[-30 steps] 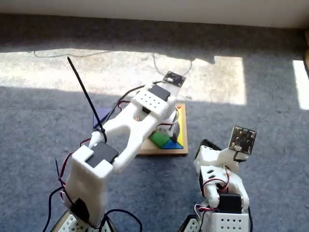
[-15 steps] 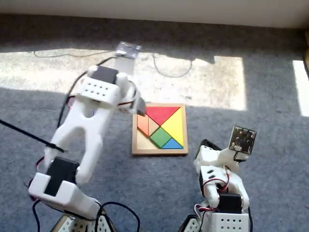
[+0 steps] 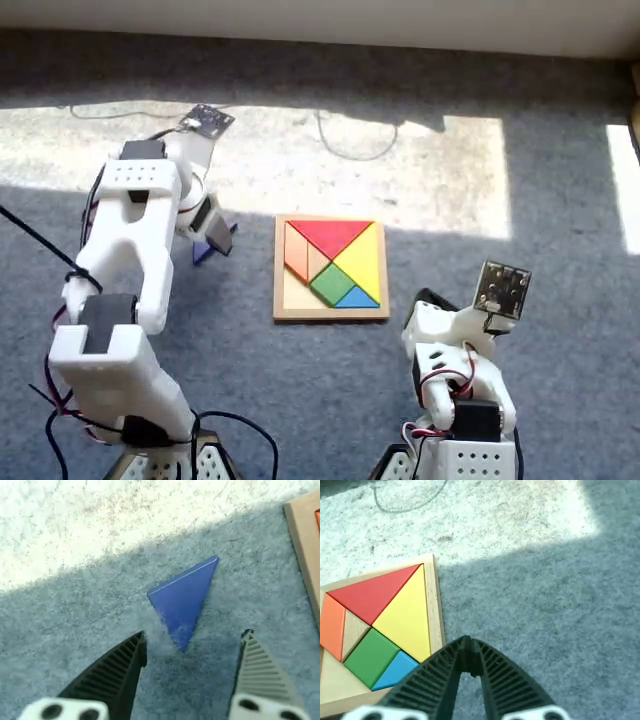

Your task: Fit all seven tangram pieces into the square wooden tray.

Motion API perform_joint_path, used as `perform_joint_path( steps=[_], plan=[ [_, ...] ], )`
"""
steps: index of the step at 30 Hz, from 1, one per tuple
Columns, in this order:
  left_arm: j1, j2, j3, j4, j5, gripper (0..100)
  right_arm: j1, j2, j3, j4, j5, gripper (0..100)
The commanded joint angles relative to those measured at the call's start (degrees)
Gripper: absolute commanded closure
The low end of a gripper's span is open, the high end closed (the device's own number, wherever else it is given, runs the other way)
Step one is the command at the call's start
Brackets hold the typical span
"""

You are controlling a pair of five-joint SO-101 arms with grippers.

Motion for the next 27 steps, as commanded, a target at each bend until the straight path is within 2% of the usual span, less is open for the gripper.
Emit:
perform_joint_path(
  steps=[1, 6, 18, 24, 27],
  plan=[
    [-0.7, 3.3, -6.2, -0.6, -4.7, 72, 0.6, -0.9, 6.8, 0.1, 0.7, 99.4],
    [-0.5, 9.9, -11.2, -0.5, -8.4, 72, 0.6, -0.9, 6.8, 0.1, 0.7, 99.4],
    [-0.4, 20.2, -20.4, -0.4, -8.4, 72, 0.6, -0.9, 6.8, 0.1, 0.7, 99.4],
    [0.7, 20.6, -20.2, -0.3, -8.4, 83, 0.6, -0.9, 6.8, 0.1, 0.7, 99.4],
    [1.3, 20.6, -20.3, 2.3, -8.5, 87, 0.6, -0.9, 6.8, 0.1, 0.7, 99.4]
  ],
)
